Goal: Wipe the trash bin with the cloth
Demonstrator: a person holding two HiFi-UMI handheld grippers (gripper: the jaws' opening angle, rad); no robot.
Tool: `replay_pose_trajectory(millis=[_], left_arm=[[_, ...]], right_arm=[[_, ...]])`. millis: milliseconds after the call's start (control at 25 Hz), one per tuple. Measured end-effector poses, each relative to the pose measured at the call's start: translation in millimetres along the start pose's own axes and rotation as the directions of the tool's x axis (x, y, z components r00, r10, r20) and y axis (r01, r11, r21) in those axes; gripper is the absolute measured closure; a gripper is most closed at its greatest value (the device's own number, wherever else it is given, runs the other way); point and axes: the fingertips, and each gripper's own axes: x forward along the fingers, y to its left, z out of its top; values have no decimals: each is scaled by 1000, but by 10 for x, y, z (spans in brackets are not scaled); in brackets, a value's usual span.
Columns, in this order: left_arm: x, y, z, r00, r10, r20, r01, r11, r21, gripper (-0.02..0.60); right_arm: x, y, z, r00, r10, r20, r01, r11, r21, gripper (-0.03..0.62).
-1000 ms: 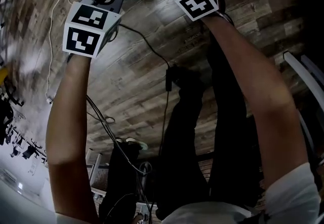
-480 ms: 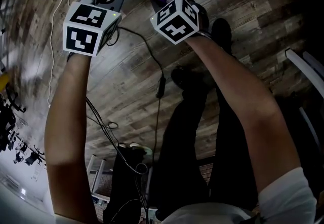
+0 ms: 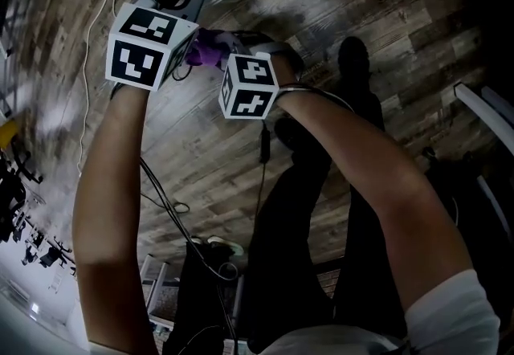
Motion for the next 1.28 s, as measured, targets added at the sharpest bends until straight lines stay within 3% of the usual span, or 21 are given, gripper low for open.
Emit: replay_pose_trajectory(millis=[280, 440, 680, 920, 1080, 1280], left_arm=[[36, -152, 32, 997, -47, -59, 52, 994, 91, 577], [71, -160, 64, 997, -73, -37, 77, 991, 113, 577], [78, -148, 60, 994, -77, -77, 86, 988, 127, 577], [111, -146, 25, 960, -148, -237, 186, 971, 147, 577], [113, -195, 6, 940, -175, -293, 228, 961, 157, 577], [85, -185, 44, 937, -152, -314, 217, 959, 181, 577]], right_arm=[[-256, -322, -700, 993, -77, -94, 83, 994, 68, 484], [-394, -762, -1143, 980, -150, -133, 166, 980, 114, 484], [-522, -1303, -1403, 971, -209, -114, 228, 955, 190, 484], [-461, -1824, -1608, 968, -245, -49, 249, 934, 254, 484], [-482, -2137, -1823, 954, -298, -22, 286, 889, 356, 484], [-567, -2478, -1948, 932, -358, -52, 354, 872, 339, 484]])
